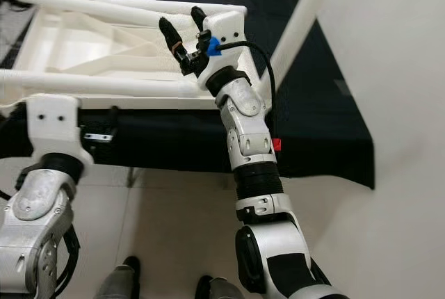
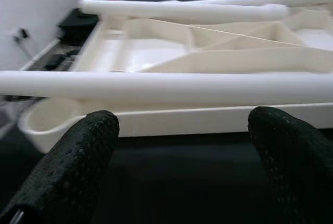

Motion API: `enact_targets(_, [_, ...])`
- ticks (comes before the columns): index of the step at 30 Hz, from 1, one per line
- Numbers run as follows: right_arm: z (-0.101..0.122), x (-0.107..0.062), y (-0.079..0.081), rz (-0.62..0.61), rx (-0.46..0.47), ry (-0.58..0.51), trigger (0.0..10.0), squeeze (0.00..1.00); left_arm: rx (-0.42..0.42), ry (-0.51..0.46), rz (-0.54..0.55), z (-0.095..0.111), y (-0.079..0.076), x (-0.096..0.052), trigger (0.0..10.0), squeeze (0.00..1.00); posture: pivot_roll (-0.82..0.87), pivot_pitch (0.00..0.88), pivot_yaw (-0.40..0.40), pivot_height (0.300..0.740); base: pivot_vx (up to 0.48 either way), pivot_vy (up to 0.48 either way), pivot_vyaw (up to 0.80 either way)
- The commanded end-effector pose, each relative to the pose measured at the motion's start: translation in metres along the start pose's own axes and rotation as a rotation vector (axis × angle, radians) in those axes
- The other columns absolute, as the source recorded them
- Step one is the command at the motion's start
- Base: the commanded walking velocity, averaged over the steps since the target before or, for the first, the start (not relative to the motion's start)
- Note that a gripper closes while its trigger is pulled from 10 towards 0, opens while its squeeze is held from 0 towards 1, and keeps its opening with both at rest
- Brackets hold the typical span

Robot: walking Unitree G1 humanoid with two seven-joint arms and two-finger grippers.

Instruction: Building children table

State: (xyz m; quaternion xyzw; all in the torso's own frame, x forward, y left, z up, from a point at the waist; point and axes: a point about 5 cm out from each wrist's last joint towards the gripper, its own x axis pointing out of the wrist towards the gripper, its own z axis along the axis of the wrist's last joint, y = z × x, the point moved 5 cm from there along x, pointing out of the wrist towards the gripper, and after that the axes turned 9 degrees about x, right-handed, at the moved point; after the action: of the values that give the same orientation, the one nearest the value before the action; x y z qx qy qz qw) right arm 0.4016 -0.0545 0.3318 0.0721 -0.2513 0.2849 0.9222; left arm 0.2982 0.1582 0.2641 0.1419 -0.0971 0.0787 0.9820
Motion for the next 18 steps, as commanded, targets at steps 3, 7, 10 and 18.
enact_targets(3, [-0.007, -0.01, -0.011, -0.063, 0.027, 0.024, 10.0, 0.0, 0.014, -0.032, -0.014, 0.006, 0.0, 0.003, 10.0, 0.0, 0.06, 0.169, -0.145, 0.74, 0.0, 0.0, 0.0])
enact_targets(7, [-0.009, -0.021, -0.018, -0.11, 0.036, 0.032, 10.0, 0.0, -0.006, -0.101, 0.011, 0.022, 0.005, 0.008, 10.0, 0.0, 0.06, 0.171, -0.14, 0.74, 0.0, 0.0, 0.0])
enact_targets(10, [-0.01, -0.026, -0.022, -0.138, 0.049, 0.037, 10.0, 0.0, -0.047, -0.119, 0.047, 0.028, 0.013, 0.014, 10.0, 0.0, 0.06, 0.17, -0.136, 0.74, 0.0, 0.0, 0.0])
enact_targets(18, [-0.015, -0.036, -0.024, -0.164, 0.059, 0.064, 10.0, 0.0, -0.087, -0.037, 0.168, 0.024, 0.05, 0.045, 10.0, 0.0, 0.07, 0.173, -0.135, 0.74, 0.0, 0.0, 0.0])
